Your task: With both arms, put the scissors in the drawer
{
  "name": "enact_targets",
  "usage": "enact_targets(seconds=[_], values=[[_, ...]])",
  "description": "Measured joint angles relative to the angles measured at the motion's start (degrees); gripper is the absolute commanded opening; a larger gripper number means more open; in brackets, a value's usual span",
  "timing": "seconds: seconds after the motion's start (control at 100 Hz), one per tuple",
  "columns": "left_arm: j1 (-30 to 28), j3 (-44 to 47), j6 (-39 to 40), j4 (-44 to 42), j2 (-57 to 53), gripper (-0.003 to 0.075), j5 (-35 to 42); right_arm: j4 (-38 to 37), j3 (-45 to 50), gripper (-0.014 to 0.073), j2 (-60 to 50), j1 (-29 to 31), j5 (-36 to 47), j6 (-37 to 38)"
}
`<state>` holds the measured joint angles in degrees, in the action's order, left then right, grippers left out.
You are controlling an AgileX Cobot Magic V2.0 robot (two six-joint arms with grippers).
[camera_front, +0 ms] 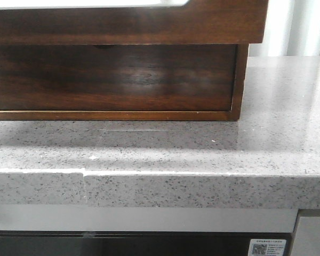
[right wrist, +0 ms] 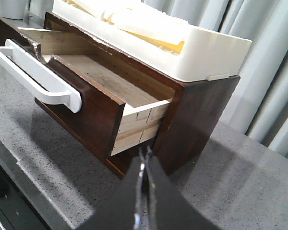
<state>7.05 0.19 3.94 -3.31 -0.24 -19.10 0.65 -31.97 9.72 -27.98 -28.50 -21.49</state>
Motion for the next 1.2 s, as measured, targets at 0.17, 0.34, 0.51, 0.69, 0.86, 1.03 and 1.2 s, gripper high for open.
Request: enact_targets(seconds=[0.17,0.34,0.51,0.69,0.86,1.03,1.2], values=[[0.0,0.0,0.0,0.0,0.0,-0.0019,0.0,0.0,0.0,-0.005,0.0,0.0,0.0,0.03],[0.0,0.0,0.0,0.0,0.0,-0.0019,0.0,0.0,0.42,-0.005,-0.24,0.0,0.0,0.03],[0.0,0.0,0.0,0.0,0.0,-0.0019,0.0,-0.11,0.75,-0.005,-0.24,0.0,-0.63,0.03],[0.0,0.0,0.0,0.0,0.0,-0.0019,0.0,-2.88,6.66,-0.005,-0.85,3.98,3.3,10.25],[0.0,0.0,0.0,0.0,0.0,-0.0019,0.0,-5.22,20.01,-0.005,-0.88,13.42,16.89,23.01],[0.0,0.0,0.0,0.0,0.0,-0.0019,0.0,-5.49,31.95,-0.005,-1.75,21.9,24.17,25.46],[0.0,0.0,0.0,0.03,0.0,-0.0019,0.0,-5.57,32.99,-0.005,-6.84,24.47,17.04,25.81]])
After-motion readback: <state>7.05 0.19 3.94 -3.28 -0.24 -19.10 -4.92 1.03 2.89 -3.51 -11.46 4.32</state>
